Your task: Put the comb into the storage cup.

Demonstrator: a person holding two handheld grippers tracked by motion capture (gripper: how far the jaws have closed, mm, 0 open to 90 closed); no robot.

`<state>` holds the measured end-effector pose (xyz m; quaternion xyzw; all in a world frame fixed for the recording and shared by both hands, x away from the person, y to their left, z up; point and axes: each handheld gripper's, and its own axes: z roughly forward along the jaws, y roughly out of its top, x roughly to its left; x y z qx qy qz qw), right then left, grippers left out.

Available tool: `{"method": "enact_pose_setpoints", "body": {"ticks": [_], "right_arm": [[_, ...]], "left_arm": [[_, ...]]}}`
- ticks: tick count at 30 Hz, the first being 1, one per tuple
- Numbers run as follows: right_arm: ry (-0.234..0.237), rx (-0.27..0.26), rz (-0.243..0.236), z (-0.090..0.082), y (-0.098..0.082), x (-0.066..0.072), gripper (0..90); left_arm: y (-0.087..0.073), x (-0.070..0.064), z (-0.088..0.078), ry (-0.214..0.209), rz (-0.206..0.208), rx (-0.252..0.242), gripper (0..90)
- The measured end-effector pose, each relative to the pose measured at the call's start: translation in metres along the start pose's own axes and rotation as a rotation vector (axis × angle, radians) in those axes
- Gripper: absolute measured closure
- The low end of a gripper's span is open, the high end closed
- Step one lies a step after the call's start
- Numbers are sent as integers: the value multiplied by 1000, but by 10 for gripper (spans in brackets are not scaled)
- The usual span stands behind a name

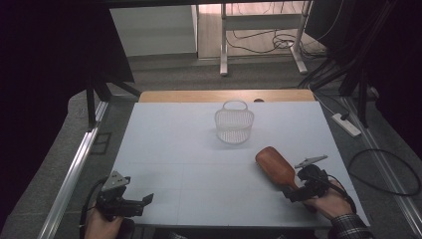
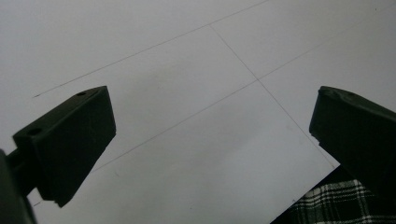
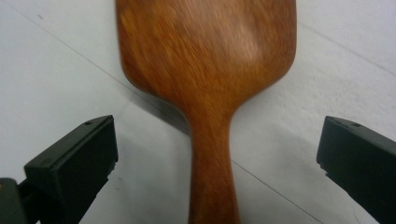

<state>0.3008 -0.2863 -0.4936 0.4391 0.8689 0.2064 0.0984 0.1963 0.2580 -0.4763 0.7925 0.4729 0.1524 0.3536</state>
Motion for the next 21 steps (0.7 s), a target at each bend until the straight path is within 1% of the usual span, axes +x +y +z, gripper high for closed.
{"method": "enact_pose_setpoints", "body": {"ticks": [2, 4, 8, 10, 12, 14, 16, 19, 21], "right_arm": [[-2, 19, 1, 3, -1, -2, 0], [0, 27, 4, 4, -1, -4, 0], [4, 30, 14, 4, 0, -3, 0], [6, 42, 9, 5, 1, -3, 0], [-1, 61, -3, 7, 1, -1, 4], [-10, 70, -22, 8, 2, 0, 41], [-17, 62, -33, 8, 3, 1, 118], [-10, 45, -27, 6, 4, 0, 262], [0, 39, -29, 6, 5, -1, 325]], "left_arm": [[0, 0, 0, -4, -1, -2, 5], [0, 1, 0, -7, -4, -4, 5], [0, 1, 0, -6, -3, -4, 5], [0, 1, 0, -7, -1, -2, 5], [0, 1, 0, -8, -1, -3, 5], [0, 1, 0, -8, -1, -3, 5], [0, 0, 0, -8, -1, -2, 5], [0, 0, 0, -7, 0, -1, 5], [0, 0, 0, -7, 1, -1, 5]]}}
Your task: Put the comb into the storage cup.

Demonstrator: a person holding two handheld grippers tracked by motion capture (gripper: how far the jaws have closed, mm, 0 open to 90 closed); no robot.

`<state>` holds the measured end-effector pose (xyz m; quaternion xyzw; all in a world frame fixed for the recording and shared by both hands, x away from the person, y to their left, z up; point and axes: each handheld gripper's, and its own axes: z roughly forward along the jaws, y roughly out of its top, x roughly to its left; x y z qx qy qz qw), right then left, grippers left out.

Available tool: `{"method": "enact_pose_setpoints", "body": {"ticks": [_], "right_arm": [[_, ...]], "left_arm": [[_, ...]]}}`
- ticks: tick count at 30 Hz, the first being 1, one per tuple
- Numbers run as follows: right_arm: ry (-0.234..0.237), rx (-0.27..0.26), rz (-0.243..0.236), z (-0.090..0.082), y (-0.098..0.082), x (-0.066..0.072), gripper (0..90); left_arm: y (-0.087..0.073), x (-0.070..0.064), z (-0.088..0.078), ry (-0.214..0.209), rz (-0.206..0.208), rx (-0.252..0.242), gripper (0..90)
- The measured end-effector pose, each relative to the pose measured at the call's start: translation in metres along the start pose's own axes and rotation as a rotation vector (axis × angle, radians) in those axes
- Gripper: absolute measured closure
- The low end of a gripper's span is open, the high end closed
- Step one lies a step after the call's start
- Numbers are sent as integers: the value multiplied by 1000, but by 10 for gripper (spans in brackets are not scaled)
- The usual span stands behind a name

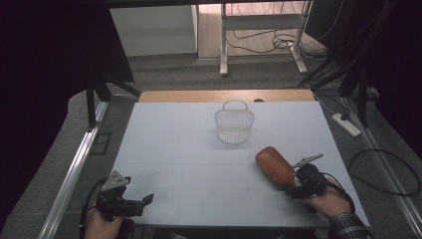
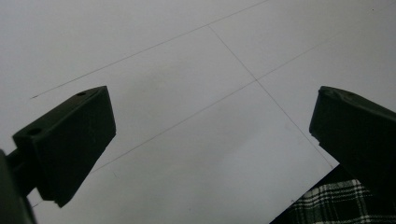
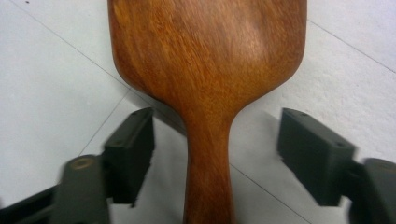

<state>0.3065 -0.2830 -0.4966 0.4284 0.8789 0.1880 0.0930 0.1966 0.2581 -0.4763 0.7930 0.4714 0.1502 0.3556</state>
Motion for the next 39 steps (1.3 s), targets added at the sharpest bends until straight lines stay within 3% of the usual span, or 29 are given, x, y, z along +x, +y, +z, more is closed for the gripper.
{"method": "enact_pose_setpoints", "body": {"ticks": [3, 8, 9, 11, 15, 22, 28, 32, 39], "right_arm": [[7, -11, -5, -1, 0, 0, 439], [26, 3, 4, -1, 0, -2, 551], [41, 4, 13, -2, 1, -2, 665], [44, 10, 7, -2, 0, -2, 690], [40, 23, -16, -3, 0, -1, 711], [53, 7, -3, -4, -2, -1, 719], [63, -12, 11, -6, -3, -3, 720], [47, -28, 7, -9, -3, -2, 720], [36, -46, 28, -13, -4, -4, 720]], "left_arm": [[0, 0, 0, 0, 0, 0, 5], [0, 0, 0, 1, 2, 1, 5], [0, 0, 0, 2, 2, 2, 5], [0, 0, 0, 1, 2, 1, 5], [0, 0, 0, 1, 3, 3, 6], [1, -1, 0, 7, 9, 4, 5], [2, -6, 1, 22, 43, 13, 0], [3, -6, 1, -12, 29, 29, 3], [8, -9, 4, -51, 32, 7, 0]]}}
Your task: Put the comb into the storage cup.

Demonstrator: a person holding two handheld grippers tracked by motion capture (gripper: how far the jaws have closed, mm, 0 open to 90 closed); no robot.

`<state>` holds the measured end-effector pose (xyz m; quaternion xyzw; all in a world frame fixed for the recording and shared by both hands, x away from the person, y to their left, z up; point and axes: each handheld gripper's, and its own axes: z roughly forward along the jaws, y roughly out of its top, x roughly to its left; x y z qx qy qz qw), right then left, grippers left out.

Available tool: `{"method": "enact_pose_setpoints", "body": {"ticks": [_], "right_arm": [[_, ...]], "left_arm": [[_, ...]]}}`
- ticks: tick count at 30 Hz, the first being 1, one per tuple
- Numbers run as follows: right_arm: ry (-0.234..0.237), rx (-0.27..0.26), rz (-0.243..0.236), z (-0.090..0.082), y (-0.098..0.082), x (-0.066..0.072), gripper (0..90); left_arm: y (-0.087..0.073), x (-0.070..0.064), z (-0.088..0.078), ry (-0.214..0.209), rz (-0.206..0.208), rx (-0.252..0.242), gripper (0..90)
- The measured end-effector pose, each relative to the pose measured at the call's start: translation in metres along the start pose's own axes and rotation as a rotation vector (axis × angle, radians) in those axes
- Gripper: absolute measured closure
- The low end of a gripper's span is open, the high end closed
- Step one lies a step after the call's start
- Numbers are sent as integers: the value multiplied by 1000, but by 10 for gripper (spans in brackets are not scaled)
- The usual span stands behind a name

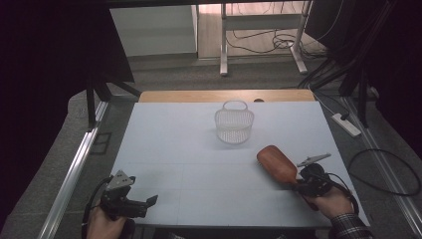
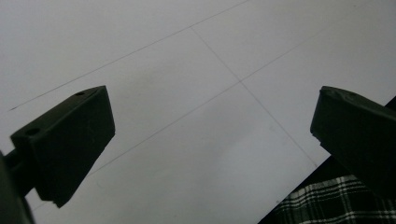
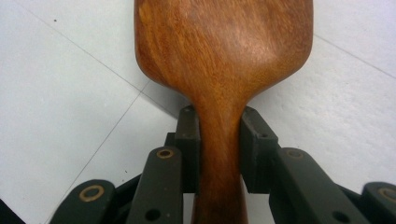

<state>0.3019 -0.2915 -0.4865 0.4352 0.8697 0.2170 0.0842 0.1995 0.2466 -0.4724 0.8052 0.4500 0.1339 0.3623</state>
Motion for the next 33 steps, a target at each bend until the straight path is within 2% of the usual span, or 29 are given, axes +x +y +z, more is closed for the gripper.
{"method": "enact_pose_setpoints", "body": {"ticks": [1, 2, 10, 11, 15, 18, 23, 24, 33], "right_arm": [[0, -12, 0, -1, 0, 0, 720], [0, -12, 0, -1, 0, 0, 720], [8, -77, -24, -9, 2, 5, 720], [8, -84, -26, -11, 2, 6, 720], [9, -110, -31, -14, 3, 8, 720], [18, -144, -35, -19, 4, 10, 720], [21, -183, -39, -24, 5, 13, 720], [36, -194, -36, -26, 6, 13, 720], [30, -245, -49, -32, 8, 19, 720]], "left_arm": [[2, -1, 2, -23, 0, -3, 0], [2, -1, 2, -23, 0, -3, 0], [11, -2, 10, -100, 14, -25, 0], [13, -2, 12, -108, 26, -21, 0], [18, -3, 14, -116, 36, -25, 0], [24, -2, 16, -140, 31, -47, 0], [36, -3, 19, -155, 44, -63, 0], [39, -3, 20, -162, 47, -70, 0], [60, -9, 31, -194, 66, -85, 0]]}}
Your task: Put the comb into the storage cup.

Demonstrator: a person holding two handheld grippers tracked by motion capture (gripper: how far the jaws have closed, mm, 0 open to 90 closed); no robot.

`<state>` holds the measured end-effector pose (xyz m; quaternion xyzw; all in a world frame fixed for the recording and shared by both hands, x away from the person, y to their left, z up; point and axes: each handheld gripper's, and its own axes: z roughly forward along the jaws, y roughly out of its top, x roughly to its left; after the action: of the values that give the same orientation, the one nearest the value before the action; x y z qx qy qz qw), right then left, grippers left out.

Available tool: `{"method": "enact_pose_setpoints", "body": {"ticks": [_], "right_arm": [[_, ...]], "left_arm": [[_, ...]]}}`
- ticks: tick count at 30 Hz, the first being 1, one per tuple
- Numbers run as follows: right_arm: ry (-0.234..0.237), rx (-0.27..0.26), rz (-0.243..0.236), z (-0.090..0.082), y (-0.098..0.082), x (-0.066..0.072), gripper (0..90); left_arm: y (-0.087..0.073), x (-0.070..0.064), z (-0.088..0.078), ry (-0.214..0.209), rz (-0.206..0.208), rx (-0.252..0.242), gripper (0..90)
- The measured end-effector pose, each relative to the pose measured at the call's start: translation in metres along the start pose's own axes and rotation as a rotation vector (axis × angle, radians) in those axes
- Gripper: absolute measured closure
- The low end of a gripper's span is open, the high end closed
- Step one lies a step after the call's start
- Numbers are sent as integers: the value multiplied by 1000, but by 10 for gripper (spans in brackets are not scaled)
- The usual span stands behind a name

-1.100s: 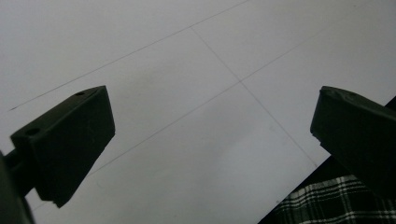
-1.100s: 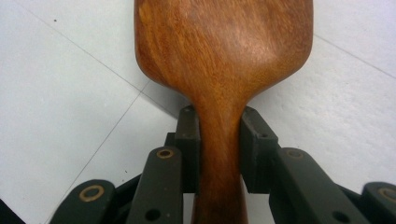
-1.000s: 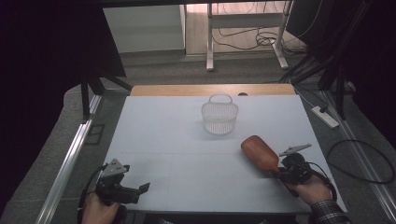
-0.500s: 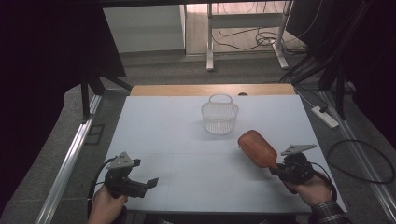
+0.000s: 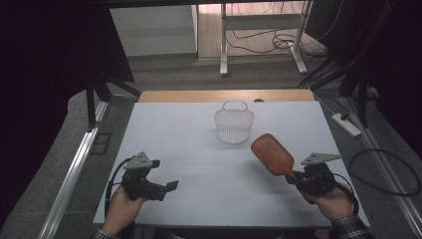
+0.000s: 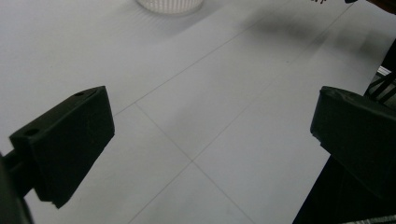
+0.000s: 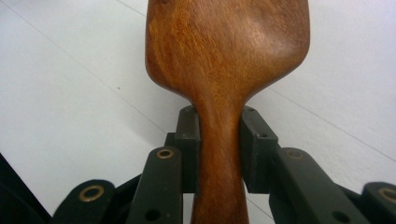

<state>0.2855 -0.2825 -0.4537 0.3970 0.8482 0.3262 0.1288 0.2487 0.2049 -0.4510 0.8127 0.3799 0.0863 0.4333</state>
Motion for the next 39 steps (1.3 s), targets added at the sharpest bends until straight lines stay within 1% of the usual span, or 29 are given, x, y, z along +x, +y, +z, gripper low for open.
{"method": "enact_pose_setpoints", "body": {"ticks": [2, 5, 13, 17, 19, 23, 24, 29, 36, 39], "right_arm": [[4, -15, -8, -1, 1, 1, 720], [7, -35, -5, -3, 3, 3, 720], [11, -70, -16, -5, 7, 8, 720], [14, -87, -30, -6, 11, 14, 721], [21, -96, -35, -5, 14, 17, 720], [16, -122, -47, -5, 18, 21, 721], [22, -129, -46, -5, 20, 22, 721], [19, -146, -58, -4, 25, 26, 721], [23, -180, -68, -2, 31, 31, 721], [27, -192, -75, -1, 32, 33, 721]], "left_arm": [[3, 0, 3, -7, 1, -4, 0], [9, -2, 7, -21, 0, -8, 0], [28, -2, 17, -42, 3, -29, 0], [36, -1, 23, -72, -11, -45, 0], [40, -1, 26, -78, -12, -50, 0], [47, 0, 32, -90, -20, -67, 0], [48, 0, 34, -96, -21, -70, 0], [56, 0, 41, -107, -18, -81, 0], [68, -2, 51, -125, -3, -80, 0], [72, -3, 55, -140, -8, -92, 0]]}}
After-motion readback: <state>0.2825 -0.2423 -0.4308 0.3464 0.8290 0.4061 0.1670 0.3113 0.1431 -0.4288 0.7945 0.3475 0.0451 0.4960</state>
